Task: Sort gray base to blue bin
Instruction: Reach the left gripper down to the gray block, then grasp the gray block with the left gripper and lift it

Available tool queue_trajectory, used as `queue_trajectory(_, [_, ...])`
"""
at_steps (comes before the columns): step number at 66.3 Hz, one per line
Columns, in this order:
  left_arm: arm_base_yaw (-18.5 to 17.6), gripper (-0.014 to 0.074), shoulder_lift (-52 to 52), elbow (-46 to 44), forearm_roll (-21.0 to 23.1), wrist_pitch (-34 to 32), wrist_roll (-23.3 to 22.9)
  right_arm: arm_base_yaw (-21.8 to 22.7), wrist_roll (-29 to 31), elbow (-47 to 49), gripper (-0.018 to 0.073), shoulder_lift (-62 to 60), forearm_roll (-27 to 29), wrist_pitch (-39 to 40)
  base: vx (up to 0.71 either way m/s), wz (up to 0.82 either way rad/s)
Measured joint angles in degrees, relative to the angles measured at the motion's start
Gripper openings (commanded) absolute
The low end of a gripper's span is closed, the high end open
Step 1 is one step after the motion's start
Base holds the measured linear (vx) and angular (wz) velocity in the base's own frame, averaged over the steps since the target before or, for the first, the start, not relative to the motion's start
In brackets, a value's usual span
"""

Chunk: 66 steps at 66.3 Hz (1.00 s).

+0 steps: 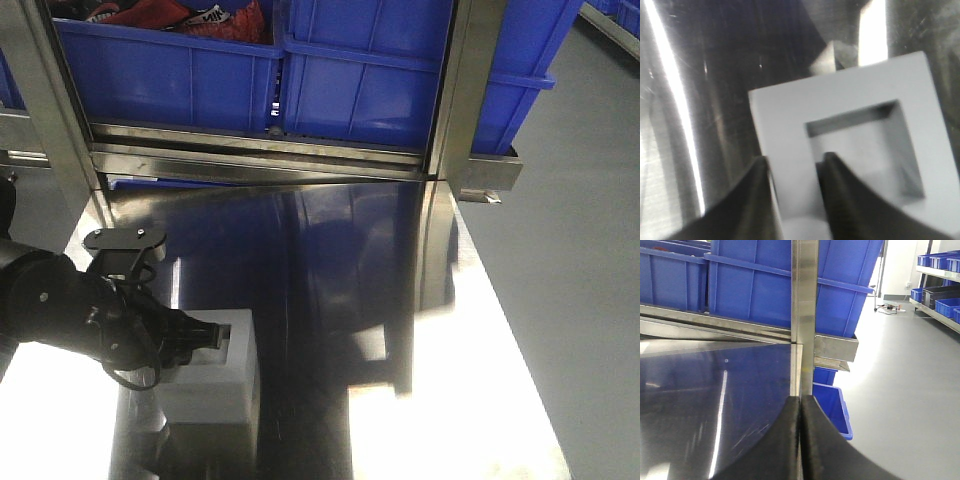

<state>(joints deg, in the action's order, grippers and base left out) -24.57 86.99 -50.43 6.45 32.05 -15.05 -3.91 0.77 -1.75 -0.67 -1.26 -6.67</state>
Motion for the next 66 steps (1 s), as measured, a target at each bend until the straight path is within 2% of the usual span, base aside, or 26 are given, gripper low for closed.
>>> queue_trajectory(2, [0.0,-0.0009,0.0,0.0,-0.24,0.06,0.25,0.0,0.0,0.0,-0.0009,0.0,0.0,0.0,0.0,0.0])
queue_trajectory(20, [0.0,-0.0006,-0.07,-0.04,-0.66,-0.48,0.26,0.0,0.0,0.0,-0.0009,0.0,0.0,0.0,0.0,0.0])
queue_trajectory(36, [0.0,-0.0006,-4.78,-0.04,-3.8,-1.52,0.8,0.0,0.0,0.0,-0.0009,0.0,0.0,0.0,0.0,0.0])
queue_trajectory(53, [0.0,-0.0006,-16.21,0.27,-4.88,-6.34,4.29,0.0,0.0,0.0,-0.0009,0.0,0.0,0.0,0.0,0.0])
queue_trajectory(66, [0.0,-0.0006,-26.58,6.54,-4.88,-15.53,5.7,0.0,0.0,0.0,-0.0009,0.0,0.0,0.0,0.0,0.0])
